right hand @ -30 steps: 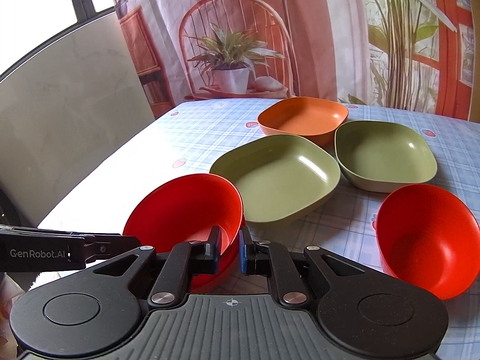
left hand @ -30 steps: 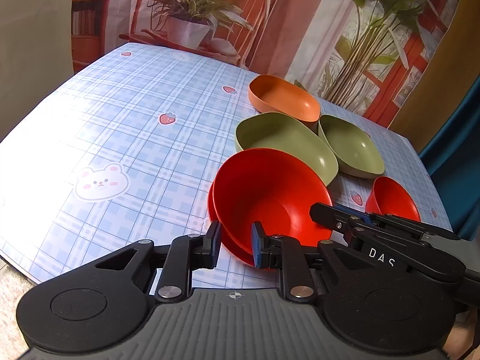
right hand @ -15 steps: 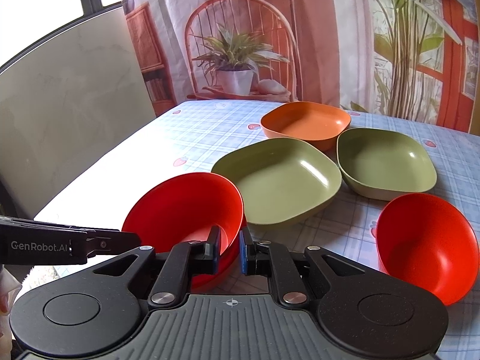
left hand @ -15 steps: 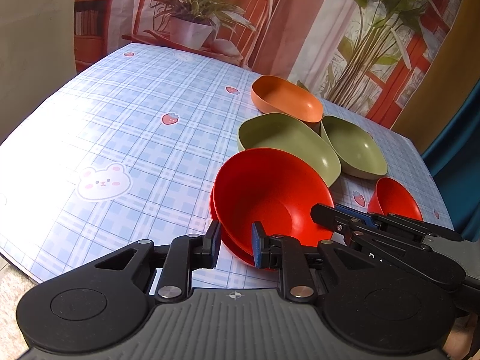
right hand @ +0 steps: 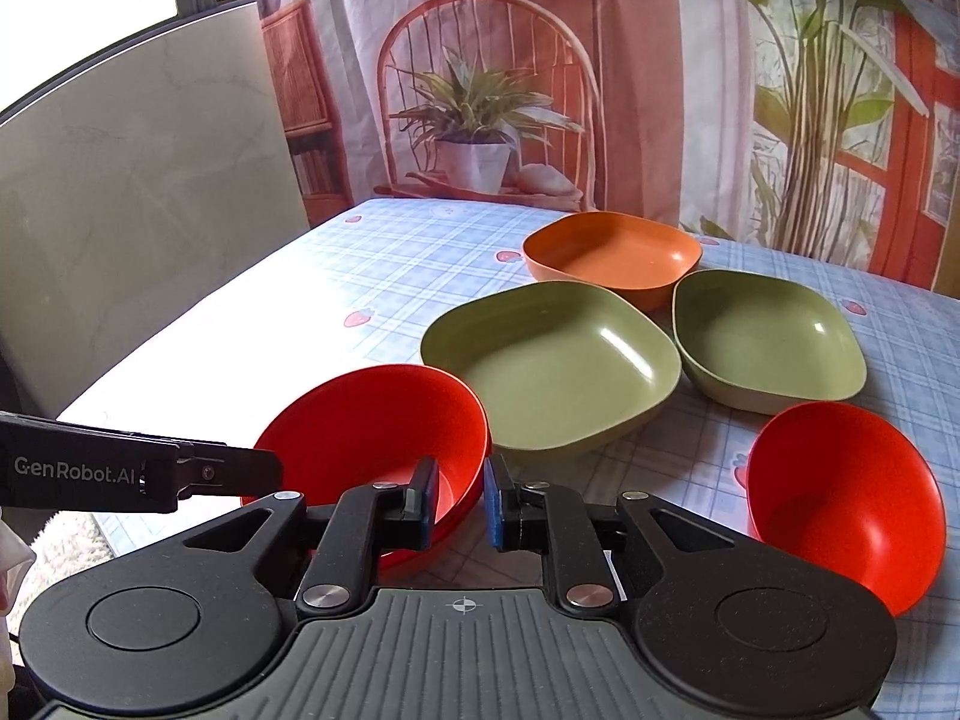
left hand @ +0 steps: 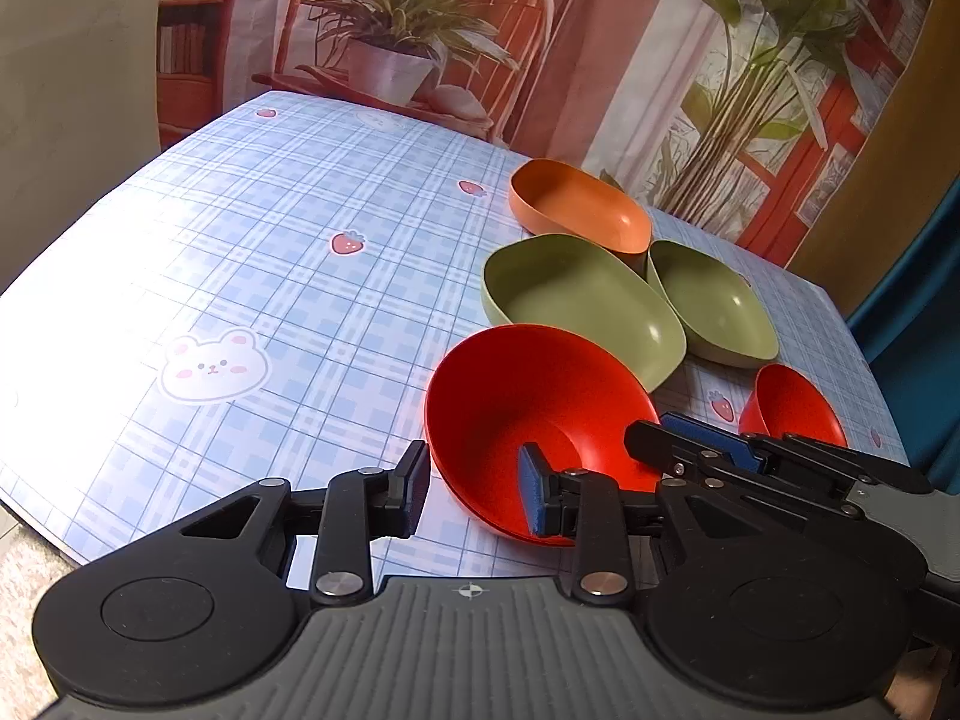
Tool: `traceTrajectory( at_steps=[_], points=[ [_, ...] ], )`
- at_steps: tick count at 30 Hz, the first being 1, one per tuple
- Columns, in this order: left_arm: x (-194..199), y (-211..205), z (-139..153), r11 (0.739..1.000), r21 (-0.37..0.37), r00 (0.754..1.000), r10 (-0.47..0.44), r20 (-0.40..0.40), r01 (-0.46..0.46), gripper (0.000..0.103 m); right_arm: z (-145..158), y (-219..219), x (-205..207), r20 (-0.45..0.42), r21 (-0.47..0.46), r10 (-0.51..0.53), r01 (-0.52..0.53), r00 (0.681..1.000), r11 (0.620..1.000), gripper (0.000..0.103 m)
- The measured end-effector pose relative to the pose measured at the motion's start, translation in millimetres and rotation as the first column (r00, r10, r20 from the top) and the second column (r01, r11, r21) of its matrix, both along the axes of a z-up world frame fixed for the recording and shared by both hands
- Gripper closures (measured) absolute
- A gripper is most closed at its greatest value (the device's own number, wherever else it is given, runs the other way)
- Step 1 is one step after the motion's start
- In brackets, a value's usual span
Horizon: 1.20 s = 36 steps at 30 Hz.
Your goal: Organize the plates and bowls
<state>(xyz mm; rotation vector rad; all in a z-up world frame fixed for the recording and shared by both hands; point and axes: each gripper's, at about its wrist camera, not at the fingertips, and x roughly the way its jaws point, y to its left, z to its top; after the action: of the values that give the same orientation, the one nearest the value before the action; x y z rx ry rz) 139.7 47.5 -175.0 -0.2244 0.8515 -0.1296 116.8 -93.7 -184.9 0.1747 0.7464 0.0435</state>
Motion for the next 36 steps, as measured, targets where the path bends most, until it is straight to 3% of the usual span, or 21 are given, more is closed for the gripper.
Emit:
traceTrajectory(
  at_steps=[6, 13, 17, 21, 23, 29, 36],
  points=[
    [1, 0, 6, 1.000, 0.004, 1.000, 0.010, 0.020, -0.010, 0.067, 10, -10, -9, 0.058, -0.008, -0.029, 0.030, 0.998, 1.000, 0.086],
    [4, -17, 25, 0.997, -0.001, 0.991, -0.074, 0.108, 0.075, 0.067, 22, -44, -29, 0.137, -0.020, -0.141, 0.145, 0.980, 0.989, 0.084],
    [12, -41, 37, 0.989, 0.025, 0.972, -0.149, 0.181, 0.147, 0.066, 22, -71, -44, 0.176, -0.043, -0.240, 0.251, 0.955, 0.967, 0.082],
    [17, -73, 40, 0.975, 0.062, 0.944, -0.224, 0.243, 0.215, 0.048, 15, -102, -58, 0.175, -0.018, -0.358, 0.366, 0.917, 0.930, 0.082],
    [21, -90, 39, 0.964, 0.082, 0.929, -0.266, 0.259, 0.254, 0.047, 10, -118, -64, 0.173, -0.012, -0.410, 0.418, 0.896, 0.908, 0.082],
    [34, -132, 20, 0.931, 0.149, 0.910, -0.358, 0.210, 0.332, 0.047, -11, -149, -80, 0.141, 0.008, -0.534, 0.538, 0.834, 0.843, 0.078],
    [48, -166, -5, 0.899, 0.136, 0.895, -0.432, 0.113, 0.417, 0.048, -36, -172, -88, 0.071, 0.061, -0.593, 0.590, 0.802, 0.805, 0.077]
  ],
)
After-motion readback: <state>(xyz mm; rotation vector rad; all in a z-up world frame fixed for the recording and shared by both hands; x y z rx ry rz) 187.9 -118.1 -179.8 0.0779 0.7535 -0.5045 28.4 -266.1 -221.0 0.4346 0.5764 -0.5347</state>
